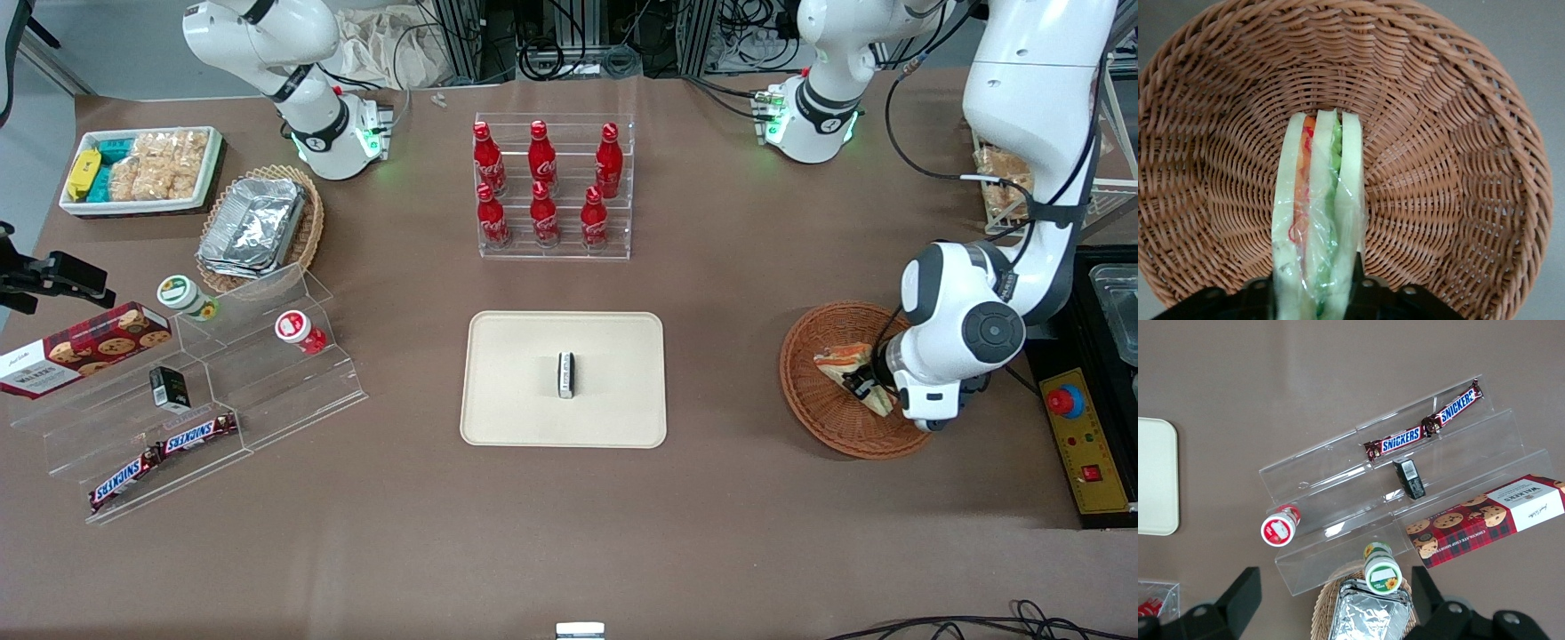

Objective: Place sandwich from basket to tray
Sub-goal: 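Close the left gripper on the sandwich and lift it from the basket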

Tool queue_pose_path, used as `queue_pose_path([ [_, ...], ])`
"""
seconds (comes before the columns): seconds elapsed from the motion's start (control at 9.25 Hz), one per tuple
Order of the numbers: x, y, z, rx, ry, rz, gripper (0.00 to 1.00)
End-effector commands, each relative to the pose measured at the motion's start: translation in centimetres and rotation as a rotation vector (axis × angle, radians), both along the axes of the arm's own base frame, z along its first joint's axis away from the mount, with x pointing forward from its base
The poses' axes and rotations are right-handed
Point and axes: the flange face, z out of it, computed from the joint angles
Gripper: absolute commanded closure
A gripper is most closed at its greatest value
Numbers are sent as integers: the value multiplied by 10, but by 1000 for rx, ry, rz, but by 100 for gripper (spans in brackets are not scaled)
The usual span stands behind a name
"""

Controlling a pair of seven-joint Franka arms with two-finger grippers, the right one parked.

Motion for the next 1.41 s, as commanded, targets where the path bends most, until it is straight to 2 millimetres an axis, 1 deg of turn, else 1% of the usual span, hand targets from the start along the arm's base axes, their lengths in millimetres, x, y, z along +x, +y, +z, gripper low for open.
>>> queue_pose_path([
  [0.0,4,-6,41,39,20,15,100],
  [0.11,7,-8,62,47,33,12,100],
  [0.32,13,-20,117,60,93,-10,100],
  [0.54,20,-45,183,59,130,-42,100],
  [0.65,21,-54,215,51,136,-61,100],
  [0.76,21,-63,248,30,128,-128,100],
  [0.86,19,-66,276,3,129,-202,100],
  [0.97,16,-73,294,-56,127,-273,100],
  [1.08,12,-78,303,-76,114,-327,100],
  [1.19,7,-104,305,-83,112,-396,100],
  [1.3,3,-122,307,-95,110,-436,100],
])
